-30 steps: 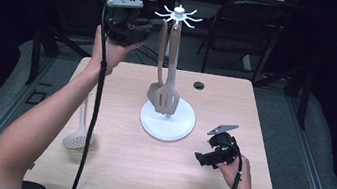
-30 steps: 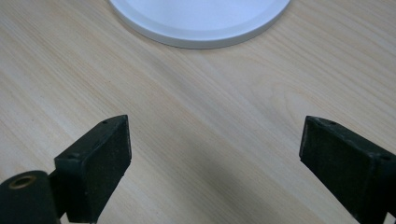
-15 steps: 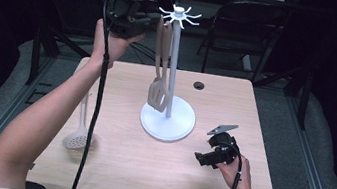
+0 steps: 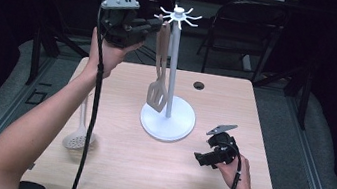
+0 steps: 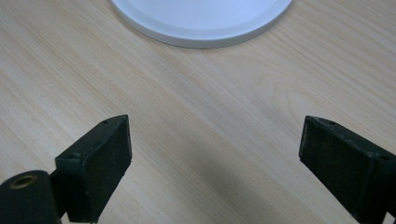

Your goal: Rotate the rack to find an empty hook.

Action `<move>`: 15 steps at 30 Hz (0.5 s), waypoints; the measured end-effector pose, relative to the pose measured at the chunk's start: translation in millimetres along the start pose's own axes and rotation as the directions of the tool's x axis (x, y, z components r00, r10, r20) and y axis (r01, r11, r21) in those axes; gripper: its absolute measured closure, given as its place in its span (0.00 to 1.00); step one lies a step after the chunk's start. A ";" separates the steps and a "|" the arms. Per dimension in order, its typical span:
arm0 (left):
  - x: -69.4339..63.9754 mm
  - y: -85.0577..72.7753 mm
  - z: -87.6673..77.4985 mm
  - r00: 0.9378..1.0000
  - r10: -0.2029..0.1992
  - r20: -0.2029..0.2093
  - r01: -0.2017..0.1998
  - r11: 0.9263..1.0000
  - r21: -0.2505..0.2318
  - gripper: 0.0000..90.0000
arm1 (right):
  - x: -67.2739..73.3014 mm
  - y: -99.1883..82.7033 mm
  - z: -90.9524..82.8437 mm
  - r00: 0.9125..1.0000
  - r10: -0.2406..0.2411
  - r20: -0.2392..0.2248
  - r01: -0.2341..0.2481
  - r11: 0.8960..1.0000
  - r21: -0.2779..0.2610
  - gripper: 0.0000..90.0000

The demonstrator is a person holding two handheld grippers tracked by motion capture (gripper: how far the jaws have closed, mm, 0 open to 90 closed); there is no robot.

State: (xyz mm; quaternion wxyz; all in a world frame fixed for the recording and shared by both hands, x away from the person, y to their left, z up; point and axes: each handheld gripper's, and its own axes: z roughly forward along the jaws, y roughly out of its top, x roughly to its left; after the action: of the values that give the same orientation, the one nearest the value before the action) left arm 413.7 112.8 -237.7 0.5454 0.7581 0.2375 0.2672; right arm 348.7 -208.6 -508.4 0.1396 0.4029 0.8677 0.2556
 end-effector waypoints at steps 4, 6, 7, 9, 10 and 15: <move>1.1 0.5 5.4 1.000 0.003 0.001 -0.003 1.000 0.014 1.00 | 0.4 0.1 -0.4 1.000 -0.001 0.004 0.001 1.000 -0.003 0.10; 4.3 -1.1 8.8 1.000 -0.010 0.013 0.010 1.000 0.020 1.00 | -0.1 -0.9 0.0 1.000 0.010 0.004 -0.010 1.000 -0.004 0.10; 4.3 -1.1 8.8 1.000 -0.010 0.013 0.010 1.000 0.020 1.00 | -0.2 -1.2 0.3 1.000 0.016 -0.003 -0.016 1.000 -0.013 0.10; 5.6 -1.5 9.3 1.000 -0.010 0.000 0.010 1.000 0.026 1.00 | -0.3 -1.3 0.1 1.000 0.017 -0.004 -0.017 1.000 -0.016 0.10; 5.6 -1.5 9.3 1.000 -0.010 0.000 0.010 1.000 0.026 1.00 | -0.3 -1.3 0.1 1.000 0.017 -0.004 -0.017 1.000 -0.016 0.10; 11.1 -2.8 11.5 1.000 -0.023 -0.017 0.024 0.999 0.033 1.00 | -0.8 -0.2 -1.9 1.000 -0.005 0.016 0.005 1.000 0.005 0.10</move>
State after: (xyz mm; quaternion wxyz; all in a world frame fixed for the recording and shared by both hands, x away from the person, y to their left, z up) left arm 429.4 112.8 -241.7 0.5338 0.7620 0.2554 0.2632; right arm 348.2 -210.0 -507.0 0.1460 0.4029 0.8683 0.2499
